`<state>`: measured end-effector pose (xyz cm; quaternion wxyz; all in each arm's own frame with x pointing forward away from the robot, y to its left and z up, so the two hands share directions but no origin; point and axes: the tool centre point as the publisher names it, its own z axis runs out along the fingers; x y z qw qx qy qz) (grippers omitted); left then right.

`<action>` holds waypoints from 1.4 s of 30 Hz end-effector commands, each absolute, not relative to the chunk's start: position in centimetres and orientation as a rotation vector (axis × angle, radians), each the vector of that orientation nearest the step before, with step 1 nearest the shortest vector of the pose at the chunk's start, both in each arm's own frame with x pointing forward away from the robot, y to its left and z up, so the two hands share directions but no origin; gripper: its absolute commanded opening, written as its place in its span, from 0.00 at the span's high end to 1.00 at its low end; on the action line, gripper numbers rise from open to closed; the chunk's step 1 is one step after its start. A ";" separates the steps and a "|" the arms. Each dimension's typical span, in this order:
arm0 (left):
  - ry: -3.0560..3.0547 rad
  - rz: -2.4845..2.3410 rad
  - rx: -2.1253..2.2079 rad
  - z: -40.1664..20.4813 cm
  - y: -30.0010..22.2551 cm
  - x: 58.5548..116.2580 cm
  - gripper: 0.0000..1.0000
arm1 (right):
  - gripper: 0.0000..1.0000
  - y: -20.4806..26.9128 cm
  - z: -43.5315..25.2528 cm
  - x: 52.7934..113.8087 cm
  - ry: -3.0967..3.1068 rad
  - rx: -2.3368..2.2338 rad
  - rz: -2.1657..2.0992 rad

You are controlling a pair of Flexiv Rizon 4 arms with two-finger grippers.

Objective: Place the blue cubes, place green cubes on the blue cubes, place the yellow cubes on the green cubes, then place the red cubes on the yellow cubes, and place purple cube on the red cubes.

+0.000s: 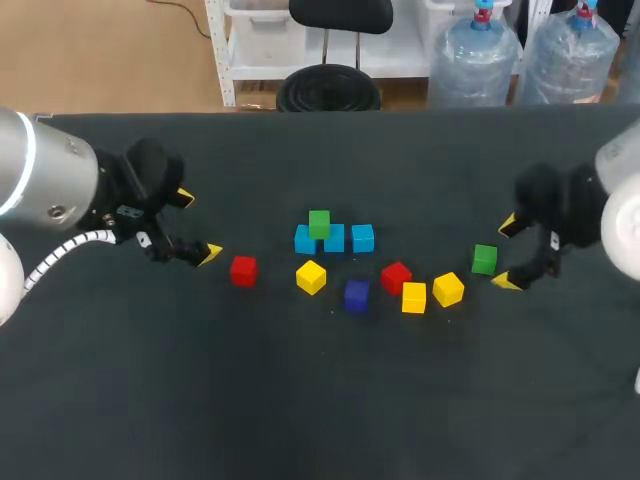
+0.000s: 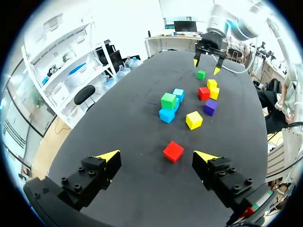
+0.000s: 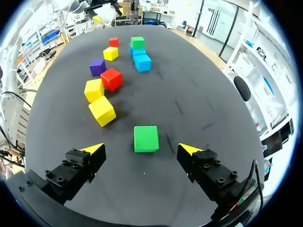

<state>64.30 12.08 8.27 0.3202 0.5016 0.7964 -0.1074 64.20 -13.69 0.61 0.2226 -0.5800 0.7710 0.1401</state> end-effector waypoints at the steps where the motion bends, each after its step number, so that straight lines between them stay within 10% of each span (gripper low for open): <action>1: 2.089 -0.285 1.317 8.2 12.2 64.3 0.00 | 0.00 -13.3 0.4 64.7 2.150 -1.617 0.375; 31: 2.089 -0.285 1.317 8.2 12.2 64.3 0.00 | 0.00 -12.9 -0.8 65.6 2.213 -1.658 0.430; 42: 2.089 -0.285 1.317 8.2 12.2 64.3 0.00 | 0.20 -12.9 -1.1 65.5 2.216 -1.670 0.434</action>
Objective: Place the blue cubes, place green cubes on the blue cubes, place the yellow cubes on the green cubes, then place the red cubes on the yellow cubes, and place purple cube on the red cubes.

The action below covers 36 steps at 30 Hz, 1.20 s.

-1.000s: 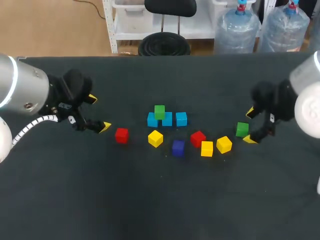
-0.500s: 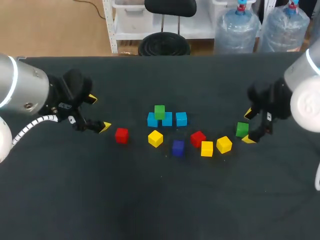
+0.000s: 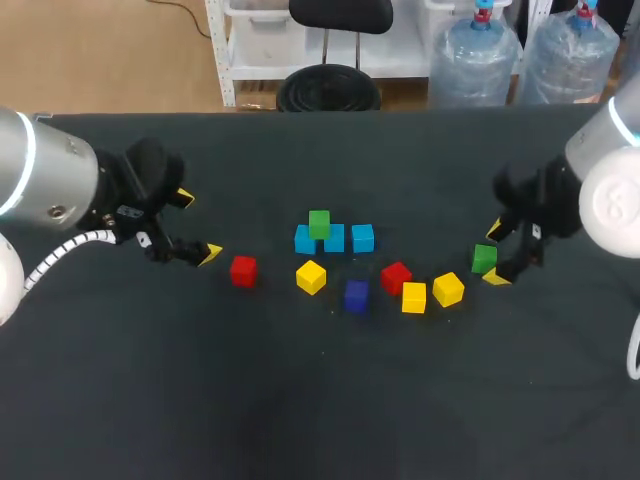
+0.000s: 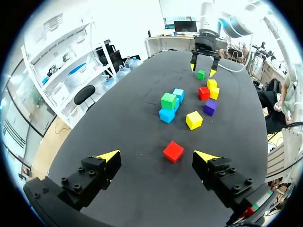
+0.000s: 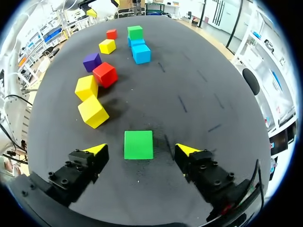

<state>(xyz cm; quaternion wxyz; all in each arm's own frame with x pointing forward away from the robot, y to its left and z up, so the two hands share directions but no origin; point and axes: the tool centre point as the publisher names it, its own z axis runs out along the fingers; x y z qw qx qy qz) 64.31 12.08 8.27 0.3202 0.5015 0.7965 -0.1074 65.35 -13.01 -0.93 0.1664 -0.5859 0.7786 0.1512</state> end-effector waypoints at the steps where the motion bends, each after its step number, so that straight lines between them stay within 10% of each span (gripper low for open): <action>1: 2.089 -0.285 1.317 8.2 12.2 64.3 0.00 | 0.25 -12.9 -1.1 65.5 2.216 -1.670 0.434; 17: 2.089 -0.285 1.317 8.2 12.2 64.3 0.00 | 1.00 -12.9 -0.9 65.6 2.207 -1.679 0.431; 36: 2.089 -0.285 1.317 8.2 12.2 64.3 0.00 | 1.00 -12.3 3.9 66.4 2.052 -1.814 0.410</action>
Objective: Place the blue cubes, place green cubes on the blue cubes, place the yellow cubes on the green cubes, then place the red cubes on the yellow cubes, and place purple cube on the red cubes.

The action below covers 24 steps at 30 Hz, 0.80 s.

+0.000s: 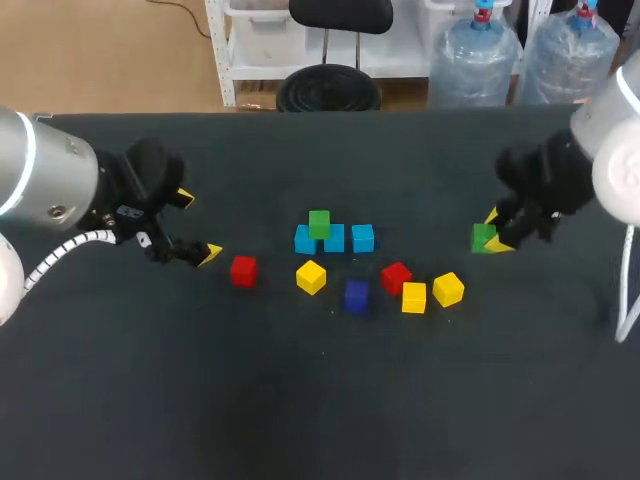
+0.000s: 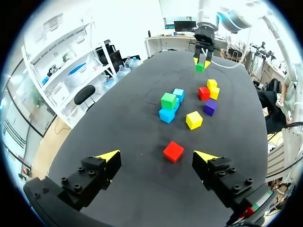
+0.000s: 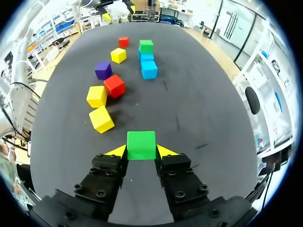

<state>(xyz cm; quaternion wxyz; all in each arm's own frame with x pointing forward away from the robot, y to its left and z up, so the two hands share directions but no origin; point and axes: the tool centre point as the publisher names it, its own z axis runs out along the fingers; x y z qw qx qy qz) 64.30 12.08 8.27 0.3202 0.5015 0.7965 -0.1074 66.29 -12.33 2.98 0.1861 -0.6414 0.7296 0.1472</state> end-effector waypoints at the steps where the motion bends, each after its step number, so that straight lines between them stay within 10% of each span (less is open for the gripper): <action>1: 2.089 -0.285 1.317 8.2 12.2 64.3 0.00 | 1.00 -12.2 4.2 66.5 2.047 -1.819 0.404; 24: 2.089 -0.285 1.317 8.2 12.2 64.3 0.00 | 1.00 -5.2 6.2 68.5 1.965 -1.805 0.328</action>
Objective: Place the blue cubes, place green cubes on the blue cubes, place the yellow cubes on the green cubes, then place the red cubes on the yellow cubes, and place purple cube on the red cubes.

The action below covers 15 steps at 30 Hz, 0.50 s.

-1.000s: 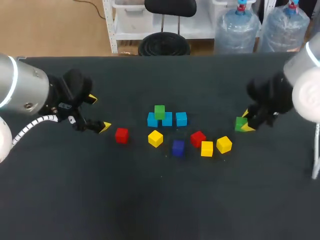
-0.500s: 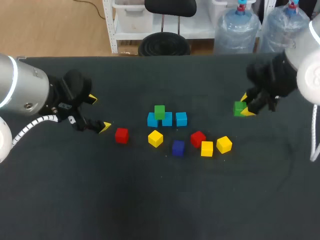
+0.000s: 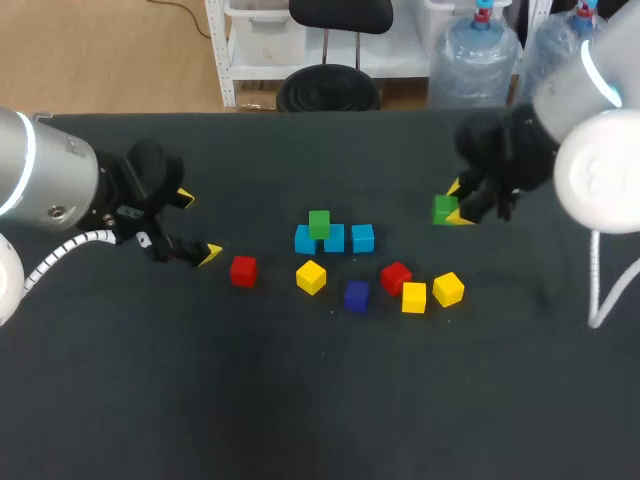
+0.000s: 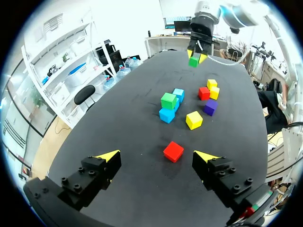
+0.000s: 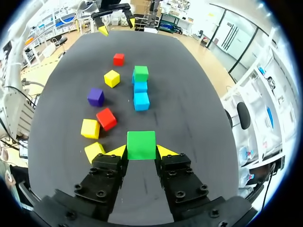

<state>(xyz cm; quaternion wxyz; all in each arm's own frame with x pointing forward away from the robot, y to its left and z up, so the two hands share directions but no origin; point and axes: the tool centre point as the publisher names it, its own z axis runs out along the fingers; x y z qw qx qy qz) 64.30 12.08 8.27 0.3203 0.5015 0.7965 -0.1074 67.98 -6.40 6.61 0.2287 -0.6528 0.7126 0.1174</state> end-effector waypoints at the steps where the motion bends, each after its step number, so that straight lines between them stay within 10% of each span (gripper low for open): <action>1: 2.089 -0.285 1.317 8.2 12.2 64.3 0.00 | 1.00 -4.9 6.2 68.6 1.957 -1.815 0.325; 15: 2.089 -0.285 1.317 8.2 12.2 64.3 0.00 | 1.00 -0.6 5.1 70.5 1.974 -1.816 0.303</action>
